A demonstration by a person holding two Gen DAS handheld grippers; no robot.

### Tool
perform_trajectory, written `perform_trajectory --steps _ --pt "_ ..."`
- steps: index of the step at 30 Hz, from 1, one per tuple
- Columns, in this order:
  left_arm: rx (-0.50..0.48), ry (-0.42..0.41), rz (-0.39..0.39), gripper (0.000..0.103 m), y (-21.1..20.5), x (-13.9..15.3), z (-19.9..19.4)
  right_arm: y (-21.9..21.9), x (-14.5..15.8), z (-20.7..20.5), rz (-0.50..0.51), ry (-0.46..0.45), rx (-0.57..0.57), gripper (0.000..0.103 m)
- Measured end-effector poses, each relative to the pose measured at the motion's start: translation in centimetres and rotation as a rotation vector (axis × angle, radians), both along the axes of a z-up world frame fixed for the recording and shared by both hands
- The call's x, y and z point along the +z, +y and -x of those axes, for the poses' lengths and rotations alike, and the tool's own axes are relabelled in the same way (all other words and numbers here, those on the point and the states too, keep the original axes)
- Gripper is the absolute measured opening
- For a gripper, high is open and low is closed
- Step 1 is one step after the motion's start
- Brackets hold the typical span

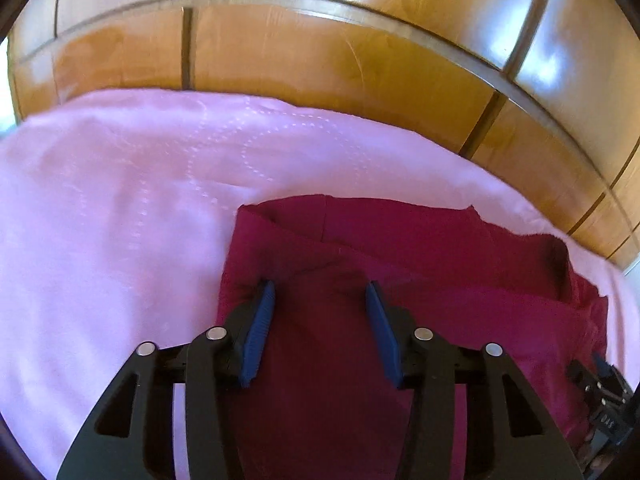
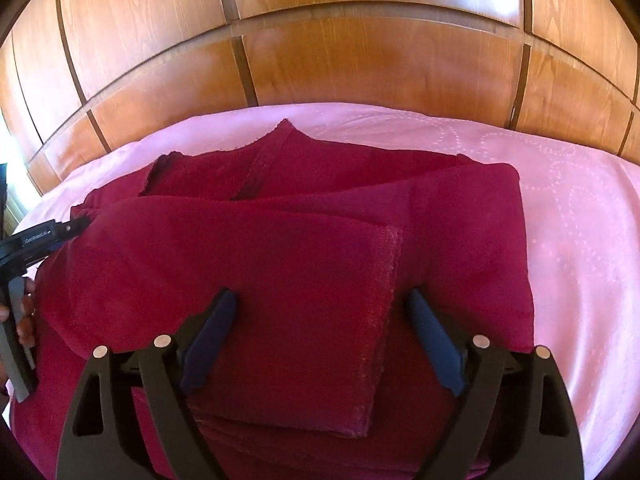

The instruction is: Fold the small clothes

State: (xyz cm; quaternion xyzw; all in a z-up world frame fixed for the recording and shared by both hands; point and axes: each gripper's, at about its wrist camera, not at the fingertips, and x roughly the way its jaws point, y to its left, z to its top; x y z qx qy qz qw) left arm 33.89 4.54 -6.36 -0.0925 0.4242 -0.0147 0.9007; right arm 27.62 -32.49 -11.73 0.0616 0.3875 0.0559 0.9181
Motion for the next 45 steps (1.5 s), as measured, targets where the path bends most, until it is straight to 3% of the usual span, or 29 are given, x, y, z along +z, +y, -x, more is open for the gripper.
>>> perform_trajectory --steps 5,7,8,10,14,28,41,42,43,45 --pt "-0.028 -0.05 -0.064 0.049 -1.4 1.7 6.2 0.0 0.1 0.1 0.0 -0.001 0.004 0.089" --pt "-0.054 -0.047 -0.103 0.055 -2.2 0.9 7.5 0.0 0.1 0.0 -0.001 -0.001 0.005 0.089" --pt "-0.061 -0.027 -0.144 0.055 -2.6 0.0 7.9 0.0 0.1 0.0 -0.002 -0.001 0.005 0.089" --pt "-0.055 -0.001 -0.15 0.056 -2.8 -1.1 7.6 0.1 0.1 0.1 0.002 0.0 0.004 0.089" --pt "-0.038 -0.006 -0.196 0.056 -3.4 -0.6 7.6 0.0 0.2 0.1 0.004 0.001 0.006 0.09" --pt "-0.034 -0.058 -0.115 0.056 -2.8 3.1 15.9 1.0 0.8 0.3 0.053 0.029 0.012 0.099" --pt "-0.022 -0.051 -0.068 0.056 -1.9 3.1 20.3 1.1 1.4 8.1 0.049 0.063 0.044 0.101" --pt "-0.022 -0.047 -0.07 0.058 -1.9 2.9 20.6 1.1 1.0 8.8 0.04 0.098 0.058 0.101" --pt "-0.019 -0.044 -0.072 0.069 -1.9 2.7 20.9 1.0 0.7 9.5 0.035 0.107 0.061 0.101" --pt "-0.008 -0.055 -0.07 0.073 -1.7 2.7 21.5 0.8 0.5 11.1 0.037 0.098 0.064 0.101"
